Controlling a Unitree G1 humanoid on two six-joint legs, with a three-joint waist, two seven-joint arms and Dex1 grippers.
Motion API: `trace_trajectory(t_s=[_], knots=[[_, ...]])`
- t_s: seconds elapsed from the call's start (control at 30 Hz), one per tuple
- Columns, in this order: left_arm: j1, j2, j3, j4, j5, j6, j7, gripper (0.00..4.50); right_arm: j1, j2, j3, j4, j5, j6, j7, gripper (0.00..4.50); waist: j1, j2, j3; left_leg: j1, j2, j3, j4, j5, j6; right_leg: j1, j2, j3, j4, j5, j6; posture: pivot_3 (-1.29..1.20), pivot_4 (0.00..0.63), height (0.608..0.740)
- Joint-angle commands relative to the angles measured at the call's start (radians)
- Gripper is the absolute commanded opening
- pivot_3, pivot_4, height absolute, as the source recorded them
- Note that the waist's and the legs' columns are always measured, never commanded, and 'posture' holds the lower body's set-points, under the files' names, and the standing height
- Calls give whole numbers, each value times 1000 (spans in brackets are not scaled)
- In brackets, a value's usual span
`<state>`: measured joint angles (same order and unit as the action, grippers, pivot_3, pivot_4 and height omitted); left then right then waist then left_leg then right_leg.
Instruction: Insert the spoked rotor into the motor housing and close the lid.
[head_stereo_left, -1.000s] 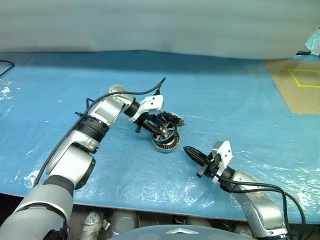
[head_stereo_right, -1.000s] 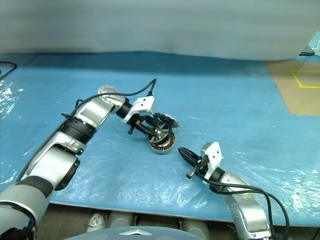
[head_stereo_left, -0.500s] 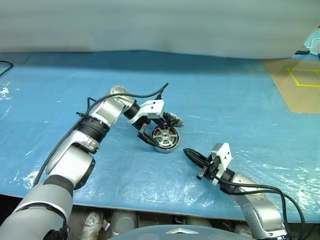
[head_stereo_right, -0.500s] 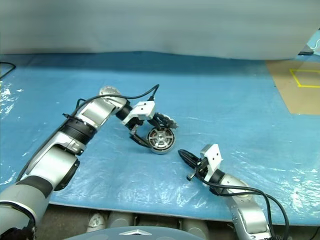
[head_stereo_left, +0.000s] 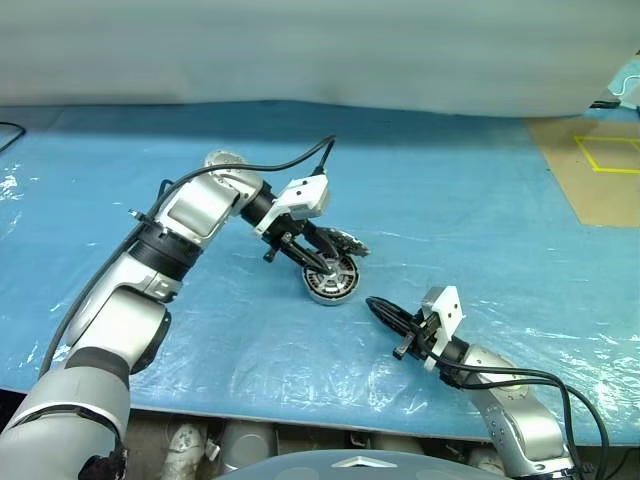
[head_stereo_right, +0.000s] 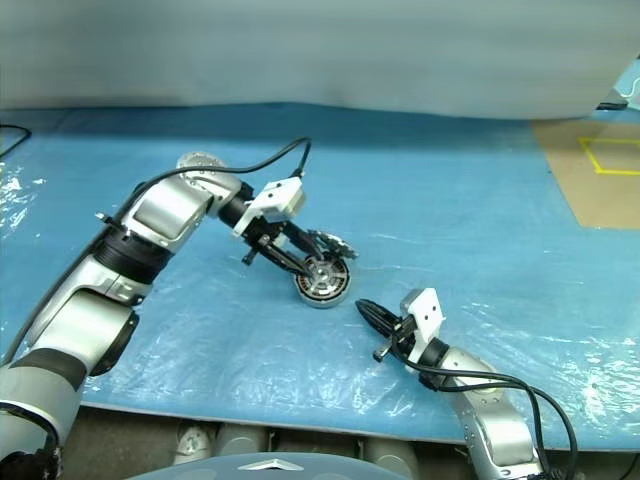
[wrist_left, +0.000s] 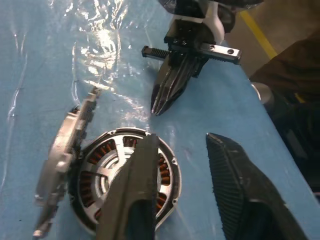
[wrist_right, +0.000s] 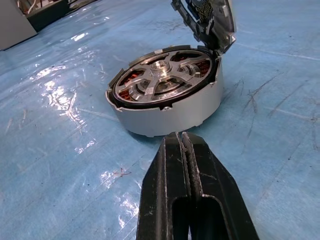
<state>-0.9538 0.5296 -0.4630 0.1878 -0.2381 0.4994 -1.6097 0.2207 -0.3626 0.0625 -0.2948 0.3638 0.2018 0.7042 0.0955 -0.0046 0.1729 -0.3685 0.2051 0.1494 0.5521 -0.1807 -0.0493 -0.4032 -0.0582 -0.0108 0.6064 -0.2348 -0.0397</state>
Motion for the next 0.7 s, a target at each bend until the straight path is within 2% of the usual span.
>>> trace_trajectory(t_s=[0.03, 0.07, 0.1, 0.23, 0.4, 0.57, 0.63, 0.7], knots=[[65, 15, 18, -83, -10, 42, 43, 371, 6, -7, -7, -12, 2, -23, 7, 0, 0, 0, 0, 0, 0, 0, 0, 0, 0, 0, 0, 0, 0, 0, 0, 0, 150, 740], [89, 17, 25, -105, -12, 50, 61, 34, 8, -8, -7, -12, 1, -24, 6, 0, 0, 0, 0, 0, 0, 0, 0, 0, 0, 0, 0, 0, 0, 0, 0, 0, 150, 740], [105, 19, 30, -122, -15, 56, 73, 34, 10, -8, -8, -12, 1, -25, 5, 0, 0, 0, 0, 0, 0, 0, 0, 0, 0, 0, 0, 0, 0, 0, 0, 0, 150, 740], [204, -13, 177, -203, -118, 78, 188, 34, 0, -8, -43, -17, -3, -27, -27, 0, 0, 0, 0, 0, 0, 0, 0, 0, 0, 0, 0, 0, 0, 0, 0, 0, 150, 740], [500, -45, 322, -349, -89, -105, 428, 34, -72, -100, -162, -4, -7, 94, -96, 0, -17, 4, -2, -1, 0, 0, -1, 0, 0, 0, 0, 1, -1, 0, 0, 0, 150, 740], [767, -130, 402, -491, -61, -179, 689, 34, -297, -219, -211, 113, -38, 230, -141, 0, -26, 4, -1, -1, 0, 0, 0, 0, 0, 0, 0, 0, -1, 0, 1, 0, 150, 740], [832, -144, 389, -493, 3, -285, 743, 34, -383, -233, -196, 160, -39, 243, -125, 0, -26, 4, -1, 0, 0, 0, 1, 0, 0, 0, 1, 0, 0, 0, 1, 0, 150, 740], [891, -150, 386, -506, 1, -335, 753, 34, -490, -242, -146, 242, -71, 219, -84, 0, -28, 4, -1, 0, 1, 0, 1, 0, 0, 0, 2, 0, 0, 0, 0, 0, 150, 740]])
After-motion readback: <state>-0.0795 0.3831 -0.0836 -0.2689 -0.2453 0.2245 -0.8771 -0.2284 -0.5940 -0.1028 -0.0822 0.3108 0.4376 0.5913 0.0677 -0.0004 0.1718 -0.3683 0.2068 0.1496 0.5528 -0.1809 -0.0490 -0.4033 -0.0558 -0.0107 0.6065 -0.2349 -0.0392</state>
